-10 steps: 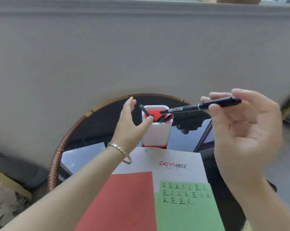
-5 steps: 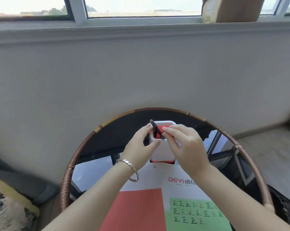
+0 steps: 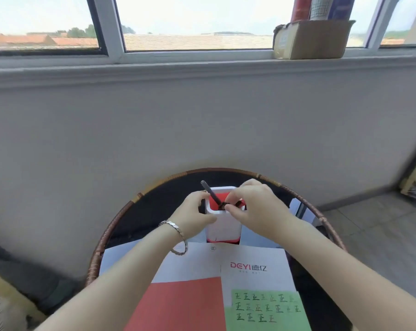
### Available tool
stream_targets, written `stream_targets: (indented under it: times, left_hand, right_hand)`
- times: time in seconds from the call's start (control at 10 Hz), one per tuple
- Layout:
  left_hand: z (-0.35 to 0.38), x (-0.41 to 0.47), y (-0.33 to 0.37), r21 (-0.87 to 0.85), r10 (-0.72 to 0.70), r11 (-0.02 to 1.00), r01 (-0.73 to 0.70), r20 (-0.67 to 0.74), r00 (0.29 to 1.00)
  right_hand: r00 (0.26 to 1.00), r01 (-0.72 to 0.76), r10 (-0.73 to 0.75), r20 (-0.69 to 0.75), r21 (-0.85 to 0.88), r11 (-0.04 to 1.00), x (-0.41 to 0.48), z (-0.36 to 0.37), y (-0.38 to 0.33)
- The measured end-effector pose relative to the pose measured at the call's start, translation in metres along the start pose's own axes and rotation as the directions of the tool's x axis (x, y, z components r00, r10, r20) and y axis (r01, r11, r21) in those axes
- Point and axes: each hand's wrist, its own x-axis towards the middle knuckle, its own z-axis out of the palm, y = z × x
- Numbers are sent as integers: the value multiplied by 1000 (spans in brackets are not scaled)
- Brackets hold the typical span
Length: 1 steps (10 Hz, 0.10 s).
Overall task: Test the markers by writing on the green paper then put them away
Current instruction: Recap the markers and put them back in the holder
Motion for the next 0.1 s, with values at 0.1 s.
stream_targets:
  times: [0.1]
  left_hand:
    - [-24, 1, 17, 80, -64, 995, 66, -28, 998]
  right_hand:
    - [972, -37, 33, 231, 12, 999, 5, -35, -9]
